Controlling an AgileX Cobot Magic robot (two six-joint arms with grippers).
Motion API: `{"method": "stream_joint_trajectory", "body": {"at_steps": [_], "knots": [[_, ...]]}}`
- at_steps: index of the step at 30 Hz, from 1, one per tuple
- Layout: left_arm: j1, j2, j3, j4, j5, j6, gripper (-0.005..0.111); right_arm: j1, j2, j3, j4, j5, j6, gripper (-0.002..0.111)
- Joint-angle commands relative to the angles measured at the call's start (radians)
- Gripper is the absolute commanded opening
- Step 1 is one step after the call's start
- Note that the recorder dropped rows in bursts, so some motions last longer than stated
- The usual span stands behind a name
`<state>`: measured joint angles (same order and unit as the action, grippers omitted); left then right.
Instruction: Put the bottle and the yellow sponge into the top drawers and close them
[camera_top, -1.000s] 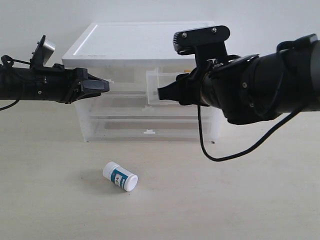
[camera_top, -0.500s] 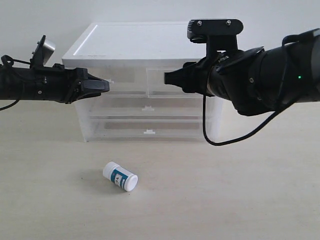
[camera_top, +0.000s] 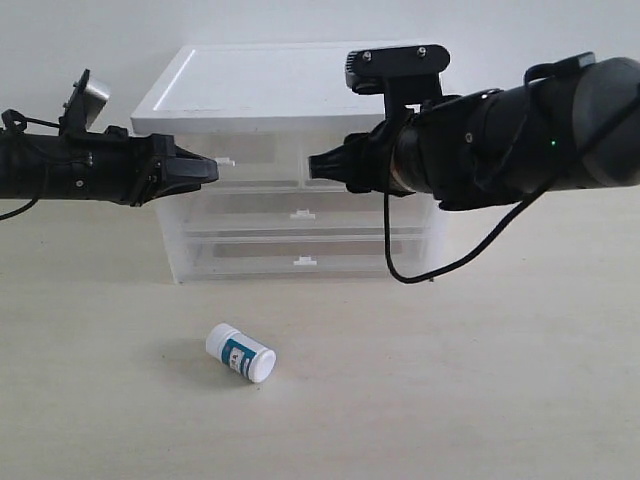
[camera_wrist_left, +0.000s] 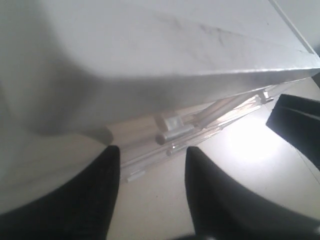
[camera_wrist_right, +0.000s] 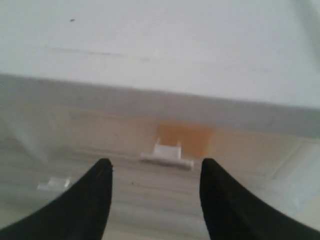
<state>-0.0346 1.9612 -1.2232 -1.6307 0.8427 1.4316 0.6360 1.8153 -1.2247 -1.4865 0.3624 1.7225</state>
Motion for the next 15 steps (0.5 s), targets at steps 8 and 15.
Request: {"method": "stream_joint_trajectory", "body": {"at_steps": [8,15], "knots": [[0.002,0.0,-0.011,0.056,0.126,-0.138,0.041,-0.008,-0.071,0.05,0.666,-0.036,-0.708,0.049],[0.004,0.0,-0.008,0.095,0.304,-0.201,0.041,-0.008,-0.094,0.115,0.767,-0.105,-0.82,0.049]]}}
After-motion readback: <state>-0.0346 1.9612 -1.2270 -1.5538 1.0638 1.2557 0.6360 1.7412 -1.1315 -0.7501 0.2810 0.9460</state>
